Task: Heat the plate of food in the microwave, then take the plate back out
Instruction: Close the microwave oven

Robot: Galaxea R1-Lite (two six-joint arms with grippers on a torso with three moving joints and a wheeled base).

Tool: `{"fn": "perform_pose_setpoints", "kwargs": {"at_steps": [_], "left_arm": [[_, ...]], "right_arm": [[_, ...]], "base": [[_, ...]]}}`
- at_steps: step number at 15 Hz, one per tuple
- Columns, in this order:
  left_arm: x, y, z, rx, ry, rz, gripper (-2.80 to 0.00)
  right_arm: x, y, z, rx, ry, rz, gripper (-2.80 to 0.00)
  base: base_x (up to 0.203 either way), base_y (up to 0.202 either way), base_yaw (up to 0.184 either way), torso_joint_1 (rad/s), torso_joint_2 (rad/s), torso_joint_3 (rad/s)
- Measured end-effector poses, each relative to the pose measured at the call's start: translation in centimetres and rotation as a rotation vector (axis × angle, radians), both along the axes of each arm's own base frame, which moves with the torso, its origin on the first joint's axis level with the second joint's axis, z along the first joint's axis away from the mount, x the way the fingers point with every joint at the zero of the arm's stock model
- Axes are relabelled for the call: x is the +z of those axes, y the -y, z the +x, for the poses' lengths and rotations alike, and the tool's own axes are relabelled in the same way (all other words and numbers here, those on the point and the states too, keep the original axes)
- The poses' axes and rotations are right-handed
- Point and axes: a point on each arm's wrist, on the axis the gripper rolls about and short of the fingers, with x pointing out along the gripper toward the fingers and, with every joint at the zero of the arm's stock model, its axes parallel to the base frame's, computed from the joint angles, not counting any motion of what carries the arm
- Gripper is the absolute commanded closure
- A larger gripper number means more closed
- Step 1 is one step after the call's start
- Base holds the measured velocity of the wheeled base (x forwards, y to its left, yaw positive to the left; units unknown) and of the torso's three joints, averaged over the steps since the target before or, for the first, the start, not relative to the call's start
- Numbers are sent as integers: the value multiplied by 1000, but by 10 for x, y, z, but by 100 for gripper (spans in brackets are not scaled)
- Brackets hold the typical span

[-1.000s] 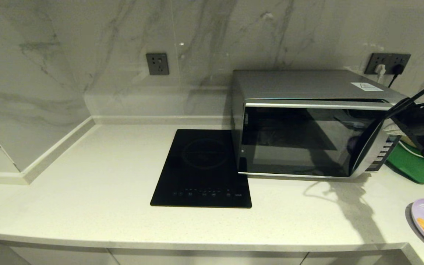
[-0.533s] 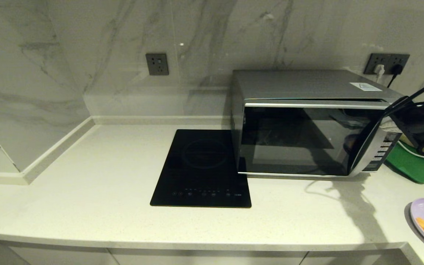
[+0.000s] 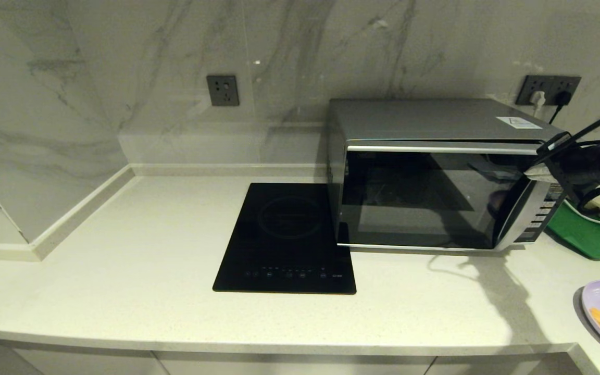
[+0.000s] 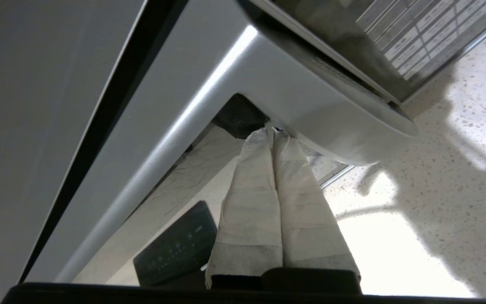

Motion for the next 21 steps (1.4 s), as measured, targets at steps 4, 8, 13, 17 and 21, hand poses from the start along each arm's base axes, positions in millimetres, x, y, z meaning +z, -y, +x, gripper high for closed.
{"fn": "perform_pose_setpoints", "kwargs": {"at_steps": [4,8,13,17,21], "left_arm": [[0,0,0,0,0,0,0],[0,0,0,0,0,0,0],[0,0,0,0,0,0,0],[0,0,0,0,0,0,0],[0,0,0,0,0,-1,0]], "right_arm": [[7,0,0,3,23,-4,0],[11,0,3,14,37,-24,0],[8,1,12,13,72,-31,0],[1,2,13,14,52,-27,0],[5,-2,-9,70,36,-38,0]], "base": [[0,0,0,0,0,0],[0,0,0,0,0,0],[0,0,0,0,0,0],[0,0,0,0,0,0],[0,0,0,0,0,0]]}}
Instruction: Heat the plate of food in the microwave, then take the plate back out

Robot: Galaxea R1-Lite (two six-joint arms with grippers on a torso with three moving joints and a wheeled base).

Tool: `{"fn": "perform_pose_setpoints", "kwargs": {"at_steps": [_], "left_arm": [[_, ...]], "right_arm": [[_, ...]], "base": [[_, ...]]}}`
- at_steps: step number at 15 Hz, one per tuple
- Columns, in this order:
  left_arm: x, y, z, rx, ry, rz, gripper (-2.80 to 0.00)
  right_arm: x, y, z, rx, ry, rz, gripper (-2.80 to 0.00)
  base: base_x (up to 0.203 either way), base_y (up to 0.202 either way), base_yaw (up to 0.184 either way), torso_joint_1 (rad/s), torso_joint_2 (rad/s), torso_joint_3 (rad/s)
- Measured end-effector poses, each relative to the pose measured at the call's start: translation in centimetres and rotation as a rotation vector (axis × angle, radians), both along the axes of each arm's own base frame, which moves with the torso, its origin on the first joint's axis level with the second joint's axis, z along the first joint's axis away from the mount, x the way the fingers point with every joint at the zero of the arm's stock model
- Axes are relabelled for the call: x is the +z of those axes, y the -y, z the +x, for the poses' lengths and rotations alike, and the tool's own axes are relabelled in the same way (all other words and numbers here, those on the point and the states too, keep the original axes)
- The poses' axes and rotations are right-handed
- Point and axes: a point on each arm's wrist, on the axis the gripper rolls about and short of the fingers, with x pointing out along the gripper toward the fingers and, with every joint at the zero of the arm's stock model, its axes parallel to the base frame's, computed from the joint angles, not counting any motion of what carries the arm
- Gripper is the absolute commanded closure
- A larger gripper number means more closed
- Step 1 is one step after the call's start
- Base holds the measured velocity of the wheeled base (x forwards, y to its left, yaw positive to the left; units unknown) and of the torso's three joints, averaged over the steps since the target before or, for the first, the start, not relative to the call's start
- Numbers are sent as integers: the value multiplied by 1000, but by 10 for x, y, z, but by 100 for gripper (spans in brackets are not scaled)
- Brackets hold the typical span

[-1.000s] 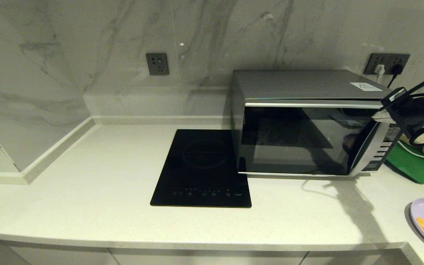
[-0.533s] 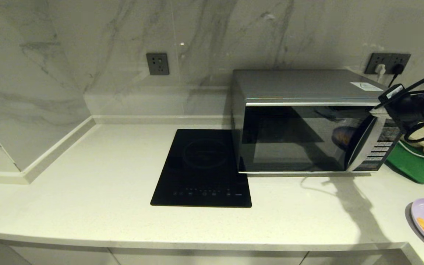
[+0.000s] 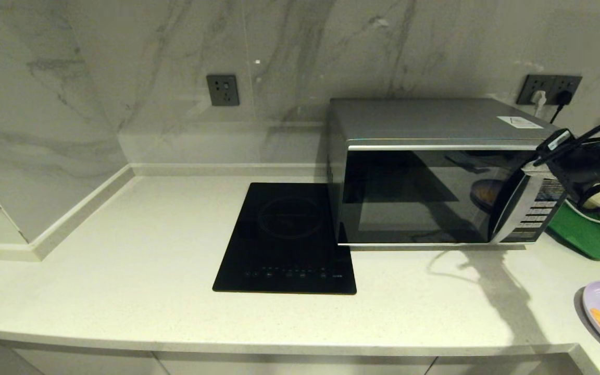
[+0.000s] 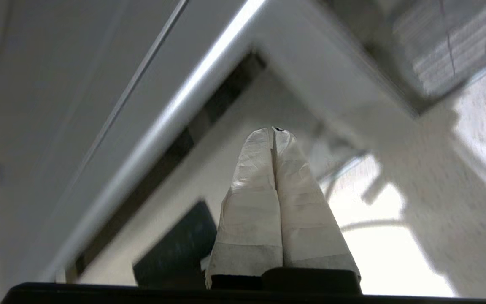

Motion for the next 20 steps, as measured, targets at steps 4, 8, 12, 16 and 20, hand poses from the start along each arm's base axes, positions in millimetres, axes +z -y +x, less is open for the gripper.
{"fn": "perform_pose_setpoints", "kwargs": {"at_steps": [4,8,12,16,20], "left_arm": [[0,0,0,0,0,0,0],[0,0,0,0,1,0,0],[0,0,0,0,1,0,0],[0,0,0,-1,0,1,0],[0,0,0,0,1,0,0]], "right_arm": [[32,-15,-76,190,-5,-31,0],[70,-36,-189,400,9,-189,0],[78,-52,-321,527,2,-346,0],[52,-58,-419,478,-2,-422,0],[23,-61,-466,460,104,-492,0]], "base": [[0,0,0,0,0,0],[0,0,0,0,0,0],[0,0,0,0,0,0],[0,0,0,0,0,0],[0,0,0,0,0,0]]}}
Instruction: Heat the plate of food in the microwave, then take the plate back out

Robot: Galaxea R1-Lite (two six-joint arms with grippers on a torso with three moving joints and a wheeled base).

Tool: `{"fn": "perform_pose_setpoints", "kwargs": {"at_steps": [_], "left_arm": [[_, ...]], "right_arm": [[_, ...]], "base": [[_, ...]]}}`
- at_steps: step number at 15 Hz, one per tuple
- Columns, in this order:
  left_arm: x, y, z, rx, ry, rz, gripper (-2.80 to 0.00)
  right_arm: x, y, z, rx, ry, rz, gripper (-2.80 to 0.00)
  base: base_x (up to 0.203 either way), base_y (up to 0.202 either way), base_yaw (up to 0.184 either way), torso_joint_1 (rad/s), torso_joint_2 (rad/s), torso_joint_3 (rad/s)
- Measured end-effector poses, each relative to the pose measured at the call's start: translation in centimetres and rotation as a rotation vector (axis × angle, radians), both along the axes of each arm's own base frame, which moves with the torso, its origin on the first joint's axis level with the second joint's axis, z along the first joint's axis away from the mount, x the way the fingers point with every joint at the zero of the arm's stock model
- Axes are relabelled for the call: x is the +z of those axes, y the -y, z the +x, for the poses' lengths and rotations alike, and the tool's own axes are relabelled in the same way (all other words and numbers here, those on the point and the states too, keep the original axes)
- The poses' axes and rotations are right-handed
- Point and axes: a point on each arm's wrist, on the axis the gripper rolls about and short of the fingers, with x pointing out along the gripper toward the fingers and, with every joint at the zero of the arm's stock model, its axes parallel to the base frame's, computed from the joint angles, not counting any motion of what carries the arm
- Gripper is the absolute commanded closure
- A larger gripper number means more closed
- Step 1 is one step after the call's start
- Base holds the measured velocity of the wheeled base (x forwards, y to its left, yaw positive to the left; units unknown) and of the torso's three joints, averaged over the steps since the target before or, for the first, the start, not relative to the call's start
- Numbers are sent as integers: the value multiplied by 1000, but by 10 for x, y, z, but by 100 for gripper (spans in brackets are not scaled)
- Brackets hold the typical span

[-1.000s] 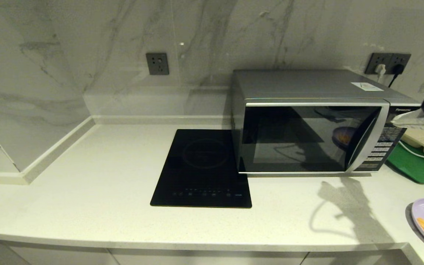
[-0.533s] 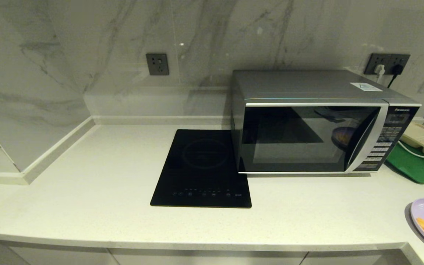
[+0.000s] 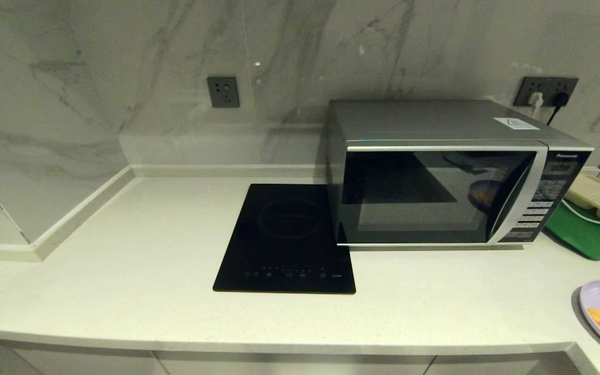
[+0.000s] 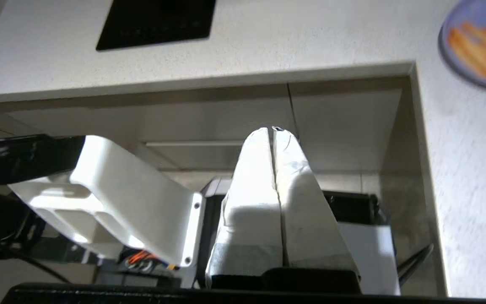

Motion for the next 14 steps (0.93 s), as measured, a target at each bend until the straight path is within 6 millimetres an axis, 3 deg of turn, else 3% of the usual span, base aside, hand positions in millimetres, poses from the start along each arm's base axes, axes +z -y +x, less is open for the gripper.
{"fn": "perform_pose_setpoints", "kwargs": {"at_steps": [4,9,14], "left_arm": [[0,0,0,0,0,-1,0],[0,0,0,0,0,-1,0],[0,0,0,0,0,0,0]], "right_arm": [[-29,-1,-29,5,128,-50,0],[-46,19,-40,-20,232,-114,0],[-105,17,-42,-97,210,-156,0]], "base": [[0,0,0,0,0,0],[0,0,0,0,0,0],[0,0,0,0,0,0]]}}
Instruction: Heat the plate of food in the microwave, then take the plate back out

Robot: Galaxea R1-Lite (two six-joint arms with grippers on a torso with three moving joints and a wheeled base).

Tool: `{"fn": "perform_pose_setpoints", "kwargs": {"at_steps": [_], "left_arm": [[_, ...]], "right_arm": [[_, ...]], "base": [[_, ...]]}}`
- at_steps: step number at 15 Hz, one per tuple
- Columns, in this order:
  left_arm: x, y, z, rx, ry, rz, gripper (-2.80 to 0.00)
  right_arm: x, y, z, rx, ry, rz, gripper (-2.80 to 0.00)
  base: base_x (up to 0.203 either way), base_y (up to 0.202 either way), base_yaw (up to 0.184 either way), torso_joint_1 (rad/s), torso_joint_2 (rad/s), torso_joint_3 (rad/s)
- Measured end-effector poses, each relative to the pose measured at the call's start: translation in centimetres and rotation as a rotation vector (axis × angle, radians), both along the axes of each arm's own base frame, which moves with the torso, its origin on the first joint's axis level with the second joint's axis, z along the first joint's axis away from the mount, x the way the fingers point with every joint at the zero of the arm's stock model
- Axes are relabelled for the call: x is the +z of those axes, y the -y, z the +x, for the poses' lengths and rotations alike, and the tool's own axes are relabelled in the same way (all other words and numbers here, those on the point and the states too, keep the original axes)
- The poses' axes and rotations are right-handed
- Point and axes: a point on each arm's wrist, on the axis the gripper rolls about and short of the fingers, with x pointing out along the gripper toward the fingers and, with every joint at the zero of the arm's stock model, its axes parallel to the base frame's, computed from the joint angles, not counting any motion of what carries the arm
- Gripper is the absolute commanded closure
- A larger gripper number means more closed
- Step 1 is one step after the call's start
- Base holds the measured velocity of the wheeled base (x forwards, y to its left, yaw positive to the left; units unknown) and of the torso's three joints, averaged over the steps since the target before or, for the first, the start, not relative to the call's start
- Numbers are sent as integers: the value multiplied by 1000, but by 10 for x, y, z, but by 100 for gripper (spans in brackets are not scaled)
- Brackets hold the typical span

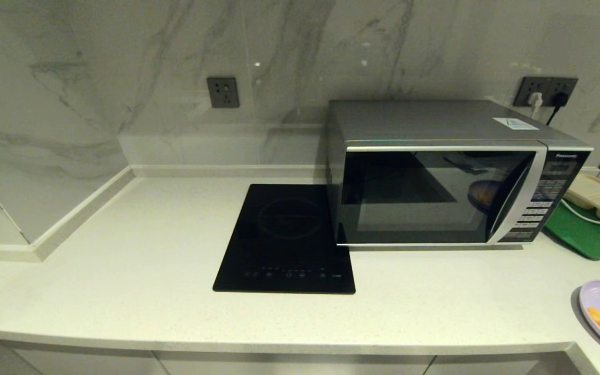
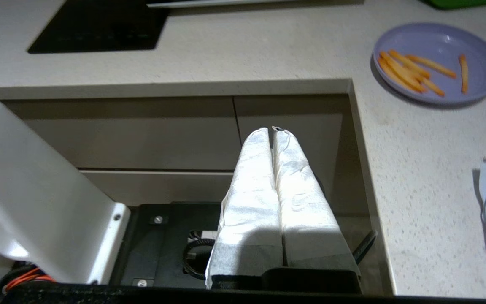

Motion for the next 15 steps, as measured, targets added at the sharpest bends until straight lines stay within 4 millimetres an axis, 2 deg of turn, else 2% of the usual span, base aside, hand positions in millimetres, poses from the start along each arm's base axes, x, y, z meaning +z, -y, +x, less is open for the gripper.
{"fn": "perform_pose_setpoints", "kwargs": {"at_steps": [3,6,10,12,14,15], "left_arm": [[0,0,0,1,0,1,0],[0,0,0,0,0,1,0],[0,0,0,0,0,1,0],[0,0,0,0,0,0,0],[0,0,0,1,0,1,0],[0,0,0,1,0,1,0]], "right_arm": [[-16,-1,24,-20,10,4,0],[-34,-1,70,-18,37,4,0],[-78,-2,129,-23,104,-4,0],[-94,-1,146,-34,186,-36,0],[-96,-1,152,-40,279,-105,0],[-100,-1,153,-33,264,-152,0]], "base": [[0,0,0,0,0,0],[0,0,0,0,0,0],[0,0,0,0,0,0],[0,0,0,0,0,0],[0,0,0,0,0,0],[0,0,0,0,0,0]]}}
